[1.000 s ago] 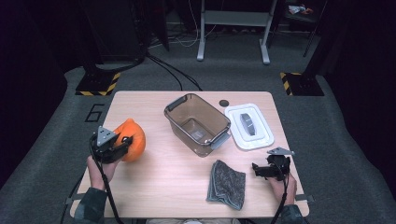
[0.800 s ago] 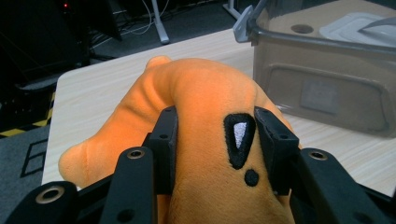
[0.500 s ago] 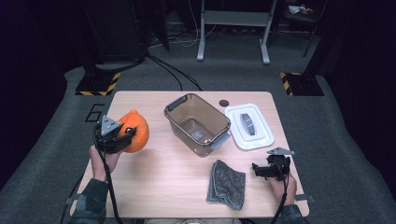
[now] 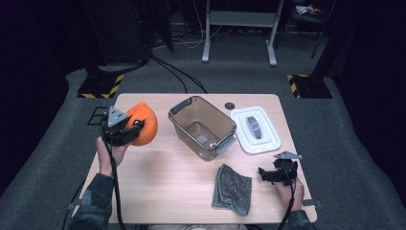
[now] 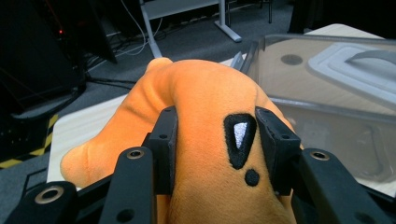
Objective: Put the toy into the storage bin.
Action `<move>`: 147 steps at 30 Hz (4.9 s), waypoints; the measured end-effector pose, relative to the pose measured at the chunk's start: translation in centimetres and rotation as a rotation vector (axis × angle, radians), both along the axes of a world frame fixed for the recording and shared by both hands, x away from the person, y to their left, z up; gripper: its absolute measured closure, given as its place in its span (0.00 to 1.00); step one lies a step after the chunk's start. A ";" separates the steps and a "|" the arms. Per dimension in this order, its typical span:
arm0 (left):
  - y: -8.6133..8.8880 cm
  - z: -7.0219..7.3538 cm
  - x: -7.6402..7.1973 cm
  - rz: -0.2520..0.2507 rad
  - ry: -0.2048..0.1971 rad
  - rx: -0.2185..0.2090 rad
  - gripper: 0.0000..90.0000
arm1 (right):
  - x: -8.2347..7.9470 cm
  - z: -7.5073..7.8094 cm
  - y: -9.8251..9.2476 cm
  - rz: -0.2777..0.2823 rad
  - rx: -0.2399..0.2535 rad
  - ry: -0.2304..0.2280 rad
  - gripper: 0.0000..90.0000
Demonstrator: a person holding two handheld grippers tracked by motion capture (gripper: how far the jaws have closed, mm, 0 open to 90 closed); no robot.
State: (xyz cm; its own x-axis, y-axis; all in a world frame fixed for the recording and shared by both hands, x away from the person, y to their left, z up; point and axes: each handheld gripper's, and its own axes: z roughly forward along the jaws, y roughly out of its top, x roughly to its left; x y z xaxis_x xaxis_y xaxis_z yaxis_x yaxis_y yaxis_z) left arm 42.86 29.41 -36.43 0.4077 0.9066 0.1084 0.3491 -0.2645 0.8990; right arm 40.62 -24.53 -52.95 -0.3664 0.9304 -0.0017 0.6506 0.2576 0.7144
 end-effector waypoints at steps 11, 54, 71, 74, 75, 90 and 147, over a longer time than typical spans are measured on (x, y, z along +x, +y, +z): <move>-1.9 2.2 1.7 -0.047 -0.031 0.025 0.62 | 0.0 0.0 0.0 -0.001 0.000 0.000 0.00; -11.7 3.1 8.8 -0.249 -0.024 0.086 0.61 | 0.0 0.0 0.0 -0.001 0.000 0.000 0.00; -13.8 1.1 10.1 -0.298 0.026 0.121 0.61 | 0.0 0.0 0.0 0.001 0.000 0.000 0.00; -14.0 1.0 10.1 -0.312 0.024 0.138 0.61 | 0.0 0.0 0.0 0.000 -0.001 0.000 0.00; -14.1 1.0 10.0 -0.316 0.028 0.149 0.61 | 0.0 0.0 0.0 0.000 -0.001 0.000 0.00; -15.0 -0.4 10.1 -0.337 0.057 0.161 0.60 | 0.0 0.0 0.0 0.000 -0.001 0.000 0.00; -15.9 -3.0 11.5 -0.351 0.252 0.189 0.49 | 0.0 0.0 0.0 0.001 -0.001 -0.001 0.00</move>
